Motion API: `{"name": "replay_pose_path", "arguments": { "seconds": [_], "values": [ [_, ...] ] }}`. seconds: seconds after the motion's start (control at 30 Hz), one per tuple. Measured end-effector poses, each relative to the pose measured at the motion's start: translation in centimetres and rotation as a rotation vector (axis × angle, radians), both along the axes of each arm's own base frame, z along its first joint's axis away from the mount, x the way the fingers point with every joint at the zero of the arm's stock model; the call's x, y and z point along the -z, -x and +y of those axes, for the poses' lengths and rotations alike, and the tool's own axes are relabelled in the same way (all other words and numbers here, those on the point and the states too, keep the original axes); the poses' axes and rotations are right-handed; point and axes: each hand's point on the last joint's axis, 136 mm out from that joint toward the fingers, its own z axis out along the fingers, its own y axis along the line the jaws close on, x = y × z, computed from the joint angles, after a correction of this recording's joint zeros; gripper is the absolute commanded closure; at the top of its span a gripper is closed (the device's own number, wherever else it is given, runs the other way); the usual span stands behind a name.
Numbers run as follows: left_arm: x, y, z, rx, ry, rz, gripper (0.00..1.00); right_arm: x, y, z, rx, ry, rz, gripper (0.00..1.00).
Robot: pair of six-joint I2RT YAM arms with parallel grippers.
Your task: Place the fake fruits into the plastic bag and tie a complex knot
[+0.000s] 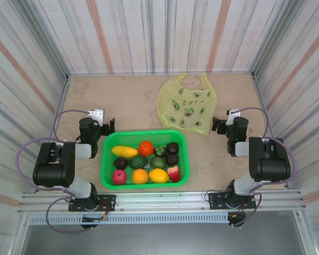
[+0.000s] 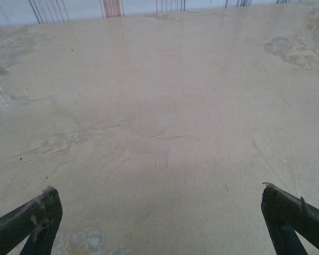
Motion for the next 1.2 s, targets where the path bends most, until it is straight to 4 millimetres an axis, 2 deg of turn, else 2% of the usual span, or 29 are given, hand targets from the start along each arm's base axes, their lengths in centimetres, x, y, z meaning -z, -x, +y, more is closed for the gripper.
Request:
{"name": "replay_pose_path", "arguments": {
  "seconds": [1.2],
  "values": [
    [0.03,-0.02,0.23,-0.024,-0.014,0.003,0.01,-0.07,-0.02,-0.44,0.01,-0.001,-0.003,0.01]
  ]
}}
